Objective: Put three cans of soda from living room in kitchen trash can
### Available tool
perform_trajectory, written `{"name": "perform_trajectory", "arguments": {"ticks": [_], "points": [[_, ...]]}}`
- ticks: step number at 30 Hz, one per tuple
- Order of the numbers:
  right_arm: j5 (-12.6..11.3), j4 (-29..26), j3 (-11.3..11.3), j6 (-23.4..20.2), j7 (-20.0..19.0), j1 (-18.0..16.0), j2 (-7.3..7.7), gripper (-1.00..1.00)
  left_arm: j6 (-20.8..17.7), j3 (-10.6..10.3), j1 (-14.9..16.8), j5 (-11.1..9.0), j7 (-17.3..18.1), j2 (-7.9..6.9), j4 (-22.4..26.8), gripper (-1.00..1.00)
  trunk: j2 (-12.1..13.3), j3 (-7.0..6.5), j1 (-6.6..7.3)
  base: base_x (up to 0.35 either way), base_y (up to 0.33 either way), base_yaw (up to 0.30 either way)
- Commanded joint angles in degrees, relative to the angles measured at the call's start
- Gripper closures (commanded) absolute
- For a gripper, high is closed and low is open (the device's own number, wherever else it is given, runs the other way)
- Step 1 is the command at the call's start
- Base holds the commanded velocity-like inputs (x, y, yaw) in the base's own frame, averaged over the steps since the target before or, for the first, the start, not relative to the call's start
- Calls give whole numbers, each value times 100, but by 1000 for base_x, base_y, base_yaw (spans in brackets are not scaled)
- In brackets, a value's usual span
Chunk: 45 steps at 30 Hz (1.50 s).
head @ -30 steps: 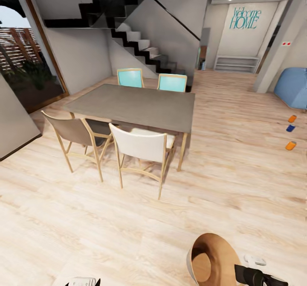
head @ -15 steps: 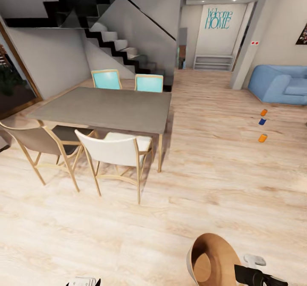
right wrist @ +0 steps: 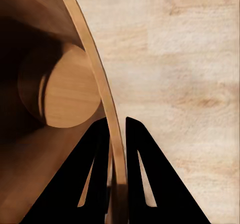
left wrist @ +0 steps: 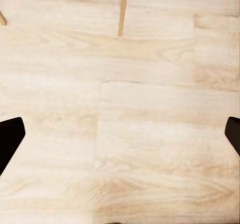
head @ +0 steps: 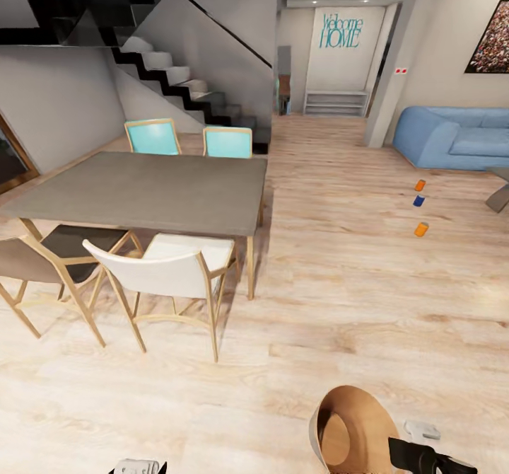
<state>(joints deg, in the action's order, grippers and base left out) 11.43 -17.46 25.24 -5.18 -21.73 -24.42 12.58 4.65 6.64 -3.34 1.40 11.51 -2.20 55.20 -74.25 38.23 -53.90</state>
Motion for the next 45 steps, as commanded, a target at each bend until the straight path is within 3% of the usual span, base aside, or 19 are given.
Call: {"name": "perform_trajectory", "arguments": {"ticks": [1, 16, 30, 45], "points": [[-39, 1, 12, 49, -33, 2, 2, 100, 7, -2, 0, 0, -2, 0, 0, -100, 0, 0, 0, 321, -53, -9], [-36, -18, 1, 183, -25, 164, -10, 100, 30, -5, 0, 1, -9, 0, 0, -100, 0, 2, 0, 266, -171, -11], [-53, -25, 16, 184, -22, 165, -12, 100, 42, -5, 0, -8, -9, 0, 0, -100, 0, 37, 0, 221, -238, -194], [-45, -12, 8, 184, -24, 165, -18, 100, 42, -5, 0, -8, -8, 0, 0, -100, 0, 41, 0, 207, -255, -63]]}}
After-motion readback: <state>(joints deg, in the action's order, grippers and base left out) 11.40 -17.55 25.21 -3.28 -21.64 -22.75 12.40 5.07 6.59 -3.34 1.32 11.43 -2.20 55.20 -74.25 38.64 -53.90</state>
